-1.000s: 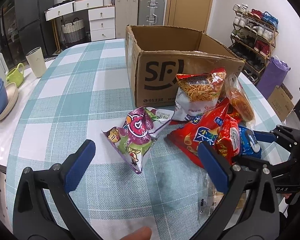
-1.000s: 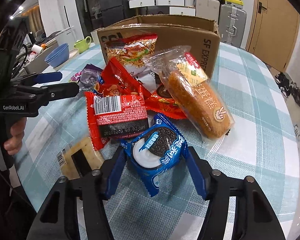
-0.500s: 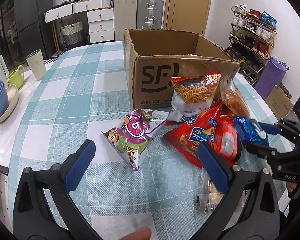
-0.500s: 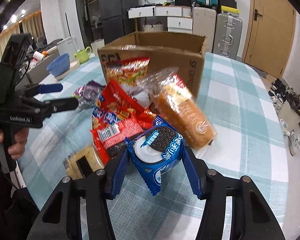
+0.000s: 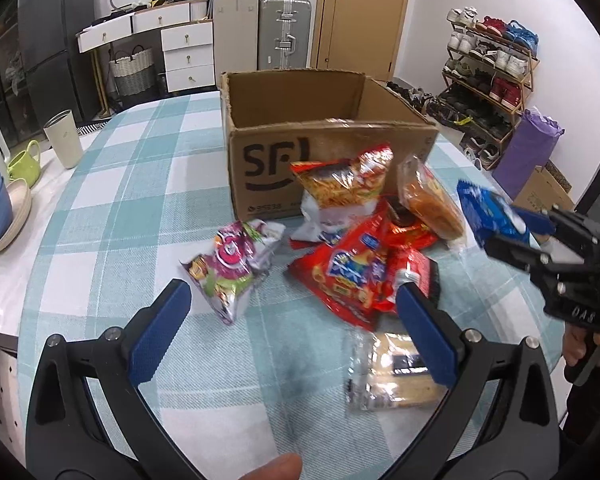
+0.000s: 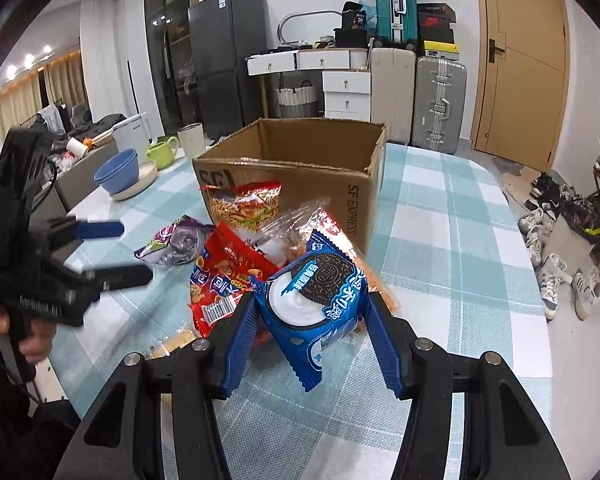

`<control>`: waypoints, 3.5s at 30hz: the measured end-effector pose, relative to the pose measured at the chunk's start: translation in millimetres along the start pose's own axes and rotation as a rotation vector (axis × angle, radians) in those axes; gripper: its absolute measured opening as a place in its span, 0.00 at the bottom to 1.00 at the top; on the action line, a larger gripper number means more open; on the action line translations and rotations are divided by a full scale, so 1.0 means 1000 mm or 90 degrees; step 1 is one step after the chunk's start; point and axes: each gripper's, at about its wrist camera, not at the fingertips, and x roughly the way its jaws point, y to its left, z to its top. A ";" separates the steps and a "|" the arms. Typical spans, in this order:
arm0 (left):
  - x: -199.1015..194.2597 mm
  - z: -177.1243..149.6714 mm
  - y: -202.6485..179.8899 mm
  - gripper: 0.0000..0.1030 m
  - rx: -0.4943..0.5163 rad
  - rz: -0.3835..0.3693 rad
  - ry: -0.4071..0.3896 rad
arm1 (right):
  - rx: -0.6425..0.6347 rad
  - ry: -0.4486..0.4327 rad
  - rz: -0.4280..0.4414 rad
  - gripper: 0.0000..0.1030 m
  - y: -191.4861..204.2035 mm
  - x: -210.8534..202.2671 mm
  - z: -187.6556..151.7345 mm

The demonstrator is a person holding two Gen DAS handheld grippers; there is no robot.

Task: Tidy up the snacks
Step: 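Grasp the blue cookie pack with the right tool while the left tool grasps the cracker pack, then carry both packs over the box and release them inside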

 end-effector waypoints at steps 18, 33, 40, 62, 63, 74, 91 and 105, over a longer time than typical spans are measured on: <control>0.020 -0.052 -0.071 0.99 0.084 -0.038 0.092 | -0.003 0.005 0.012 0.54 0.004 -0.001 0.000; 0.029 -0.067 -0.090 0.55 0.138 -0.101 0.116 | -0.001 0.013 0.016 0.54 0.004 0.002 -0.002; 0.020 -0.062 -0.088 0.51 0.135 -0.118 0.102 | -0.003 0.007 0.016 0.54 0.005 0.001 -0.001; -0.043 -0.026 -0.046 0.51 0.053 -0.138 -0.028 | -0.001 -0.035 0.023 0.54 0.007 -0.012 0.003; -0.044 -0.024 -0.044 0.51 0.049 -0.131 -0.033 | -0.002 -0.037 0.024 0.54 0.008 -0.012 0.003; -0.054 0.010 -0.015 0.51 0.012 -0.089 -0.078 | -0.009 -0.058 0.036 0.54 0.013 -0.011 0.010; -0.037 0.084 0.010 0.51 -0.016 -0.063 -0.109 | -0.017 -0.112 0.038 0.53 0.012 -0.004 0.062; 0.006 0.135 0.017 0.51 -0.013 -0.062 -0.109 | -0.010 -0.100 0.036 0.53 0.002 0.025 0.095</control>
